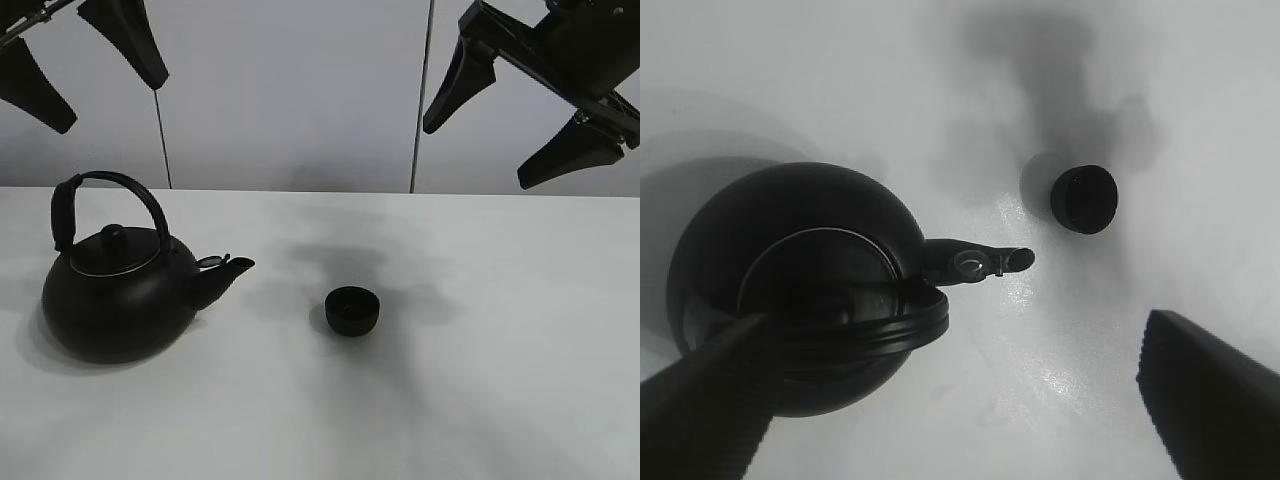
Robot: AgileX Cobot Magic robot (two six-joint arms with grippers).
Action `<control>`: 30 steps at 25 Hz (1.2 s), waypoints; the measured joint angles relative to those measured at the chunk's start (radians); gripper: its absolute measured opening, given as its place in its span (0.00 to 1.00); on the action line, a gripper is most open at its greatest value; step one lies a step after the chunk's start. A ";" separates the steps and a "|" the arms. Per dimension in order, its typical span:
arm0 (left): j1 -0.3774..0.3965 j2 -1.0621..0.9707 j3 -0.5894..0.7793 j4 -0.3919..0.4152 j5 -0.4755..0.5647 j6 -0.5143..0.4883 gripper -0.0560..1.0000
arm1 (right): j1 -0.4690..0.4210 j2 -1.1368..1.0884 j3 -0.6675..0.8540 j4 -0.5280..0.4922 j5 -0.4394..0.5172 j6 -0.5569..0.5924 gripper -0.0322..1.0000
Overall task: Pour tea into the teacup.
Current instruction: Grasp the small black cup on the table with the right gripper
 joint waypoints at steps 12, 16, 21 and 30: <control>0.000 0.000 0.000 0.000 0.000 0.000 0.71 | 0.086 0.000 0.000 -0.153 0.020 -0.208 0.70; 0.000 0.000 0.000 0.000 0.000 0.000 0.71 | 0.234 0.037 -0.003 -0.335 -0.046 -0.132 0.70; 0.000 0.000 0.000 0.000 0.000 0.000 0.71 | 0.334 0.159 -0.003 -0.484 -0.083 -0.010 0.70; 0.000 0.000 0.000 0.000 -0.001 0.000 0.71 | 0.367 0.309 -0.119 -0.510 -0.146 0.027 0.68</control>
